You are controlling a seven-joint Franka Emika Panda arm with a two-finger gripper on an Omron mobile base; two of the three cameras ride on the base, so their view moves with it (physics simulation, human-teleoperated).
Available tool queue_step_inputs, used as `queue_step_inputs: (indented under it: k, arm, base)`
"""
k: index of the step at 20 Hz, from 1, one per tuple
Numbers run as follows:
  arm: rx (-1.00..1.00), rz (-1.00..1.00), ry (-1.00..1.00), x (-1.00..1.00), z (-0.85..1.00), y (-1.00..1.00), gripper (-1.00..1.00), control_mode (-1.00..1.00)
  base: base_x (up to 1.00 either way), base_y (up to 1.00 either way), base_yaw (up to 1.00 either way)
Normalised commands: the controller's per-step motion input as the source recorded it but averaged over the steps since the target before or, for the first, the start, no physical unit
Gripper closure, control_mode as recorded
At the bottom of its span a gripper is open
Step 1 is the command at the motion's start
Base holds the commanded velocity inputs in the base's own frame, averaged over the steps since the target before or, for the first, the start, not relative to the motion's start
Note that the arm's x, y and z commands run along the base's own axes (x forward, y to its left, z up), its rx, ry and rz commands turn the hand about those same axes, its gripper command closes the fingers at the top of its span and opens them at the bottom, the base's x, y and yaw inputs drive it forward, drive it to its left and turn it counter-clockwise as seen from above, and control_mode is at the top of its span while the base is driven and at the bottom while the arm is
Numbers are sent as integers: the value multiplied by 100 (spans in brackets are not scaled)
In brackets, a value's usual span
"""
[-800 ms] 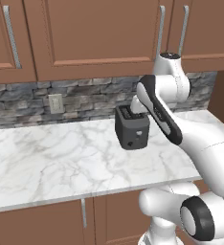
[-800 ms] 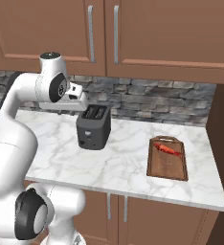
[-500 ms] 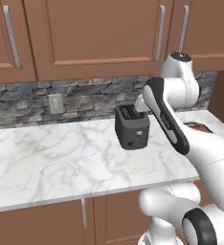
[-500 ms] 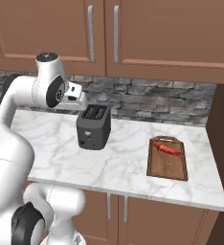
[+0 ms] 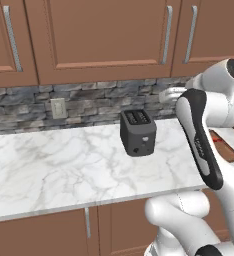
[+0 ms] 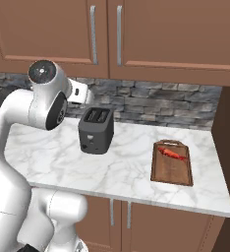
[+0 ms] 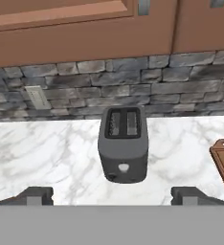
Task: Open the cabinet, retrieve the rolling pin, and place it next to the meat on the cutting board to prepare for tenderizing.
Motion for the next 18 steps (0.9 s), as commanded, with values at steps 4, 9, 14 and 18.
queue_step_inputs:
  k: [4, 9, 14, 18]
  arm:
    - [0, -3, -37, -7, 90, 0, -100, -100]
    - [0, -7, -34, 0, 58, 0, -100, -100]
    - [0, -7, -36, 0, 46, 0, -100, -100]
    - [0, -7, -27, 0, 39, 0, -100, -100]
  base:
    - [0, 0, 0]
    - [0, 0, 0]
    - [0, 0, 0]
    - [0, 0, 0]
